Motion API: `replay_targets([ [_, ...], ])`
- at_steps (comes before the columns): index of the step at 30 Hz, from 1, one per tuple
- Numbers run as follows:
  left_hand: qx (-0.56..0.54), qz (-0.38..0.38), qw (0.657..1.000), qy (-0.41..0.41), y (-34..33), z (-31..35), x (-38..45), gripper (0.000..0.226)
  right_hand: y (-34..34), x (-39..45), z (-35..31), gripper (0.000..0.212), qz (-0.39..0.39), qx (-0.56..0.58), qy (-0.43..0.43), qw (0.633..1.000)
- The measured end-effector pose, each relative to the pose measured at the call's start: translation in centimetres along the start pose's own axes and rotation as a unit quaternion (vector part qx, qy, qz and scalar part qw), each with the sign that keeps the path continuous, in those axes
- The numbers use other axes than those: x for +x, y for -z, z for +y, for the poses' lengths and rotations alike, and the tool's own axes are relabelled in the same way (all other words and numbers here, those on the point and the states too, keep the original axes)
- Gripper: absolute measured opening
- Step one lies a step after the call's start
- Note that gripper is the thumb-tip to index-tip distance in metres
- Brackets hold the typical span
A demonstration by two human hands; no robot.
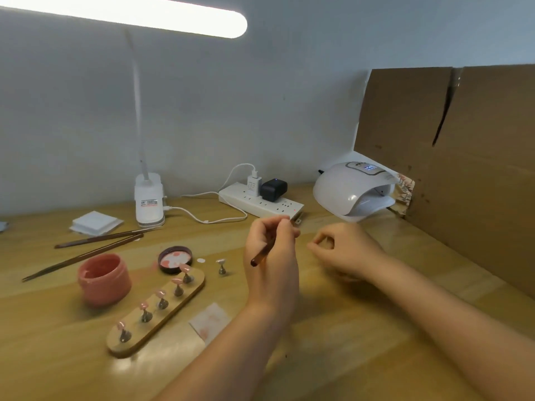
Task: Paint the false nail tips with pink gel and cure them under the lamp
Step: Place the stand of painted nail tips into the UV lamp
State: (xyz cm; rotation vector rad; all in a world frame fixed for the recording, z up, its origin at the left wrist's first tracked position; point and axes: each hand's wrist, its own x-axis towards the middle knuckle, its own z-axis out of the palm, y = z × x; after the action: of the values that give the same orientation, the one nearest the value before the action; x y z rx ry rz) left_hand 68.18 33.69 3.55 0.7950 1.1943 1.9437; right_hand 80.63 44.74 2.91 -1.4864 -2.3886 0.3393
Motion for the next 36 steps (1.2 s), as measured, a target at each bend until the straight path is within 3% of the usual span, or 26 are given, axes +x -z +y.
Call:
replay_targets([
  [5,0.004,0.017,0.996,-0.088,4.3,5.3,-0.3,0.012,-1.0,-0.8,-6.7,0.026,-0.110,0.047,0.105,0.987],
  [12,-0.038,0.168,0.978,-0.122,13.9,10.6,0.7,0.014,-4.5,1.3,-11.7,0.066,-0.242,0.051,0.125,0.961],
  [18,-0.033,0.204,0.970,-0.131,16.7,12.0,2.0,0.015,-5.3,2.6,-13.0,0.067,-0.297,0.071,0.135,0.943],
  [24,-0.049,0.214,0.968,-0.120,16.9,12.7,2.4,0.015,-5.7,3.1,-13.2,0.040,-0.287,0.086,0.161,0.940],
  [28,-0.050,0.212,0.970,-0.111,16.7,12.7,2.3,0.014,-5.9,2.8,-13.2,0.042,-0.261,0.109,0.170,0.944],
  [36,-0.049,0.202,0.973,-0.104,16.4,12.6,2.0,0.014,-5.3,2.5,-15.2,0.045,-0.177,-0.030,0.221,0.959],
])
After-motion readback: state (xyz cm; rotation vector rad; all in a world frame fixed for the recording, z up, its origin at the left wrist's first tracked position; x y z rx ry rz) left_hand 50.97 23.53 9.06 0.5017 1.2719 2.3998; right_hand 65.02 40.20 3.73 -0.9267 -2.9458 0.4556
